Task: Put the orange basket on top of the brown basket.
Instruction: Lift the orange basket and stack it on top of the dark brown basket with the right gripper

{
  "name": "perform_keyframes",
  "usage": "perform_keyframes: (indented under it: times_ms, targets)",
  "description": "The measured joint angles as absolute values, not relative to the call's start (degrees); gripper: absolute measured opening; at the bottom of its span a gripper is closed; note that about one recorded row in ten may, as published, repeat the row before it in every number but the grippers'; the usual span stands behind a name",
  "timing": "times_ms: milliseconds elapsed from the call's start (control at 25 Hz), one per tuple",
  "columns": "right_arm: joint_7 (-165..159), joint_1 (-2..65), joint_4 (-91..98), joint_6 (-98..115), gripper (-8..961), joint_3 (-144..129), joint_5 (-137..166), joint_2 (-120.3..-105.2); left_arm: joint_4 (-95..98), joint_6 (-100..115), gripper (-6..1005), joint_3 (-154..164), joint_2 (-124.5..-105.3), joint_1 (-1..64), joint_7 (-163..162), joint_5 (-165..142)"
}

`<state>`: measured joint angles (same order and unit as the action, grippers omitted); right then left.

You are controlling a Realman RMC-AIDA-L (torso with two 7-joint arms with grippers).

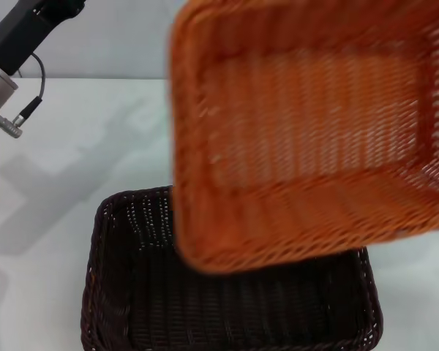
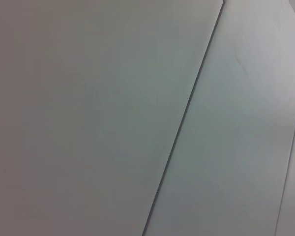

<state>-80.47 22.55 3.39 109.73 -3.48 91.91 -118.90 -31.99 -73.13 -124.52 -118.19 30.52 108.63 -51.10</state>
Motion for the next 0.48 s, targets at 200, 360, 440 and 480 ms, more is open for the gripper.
perform_keyframes:
  times_ms: [200, 360, 440, 480]
  targets:
    - [-74.9, 22.1, -1.3, 109.5, 174, -5.3, 97.3, -119.17, -32.0, -73.0, 860, -125.0, -118.10, 30.9, 108.8, -51.4]
    - [-71.0, 22.1, -3.1, 109.6, 199, -5.3, 101.8, -119.18, -31.6, -72.6, 860, -125.0, -118.05, 31.2, 108.8, -51.5]
    - [-67.6, 22.2, -4.2, 109.6, 211, -5.3, 105.9, -119.22, -31.2, -72.5, 860, -125.0, -118.04, 31.4, 108.8, -51.5]
    - [-67.6, 22.2, -4.2, 109.6, 218, -5.3, 105.9, -119.22, -31.2, -72.5, 860, -125.0, -118.04, 31.4, 108.8, -51.5]
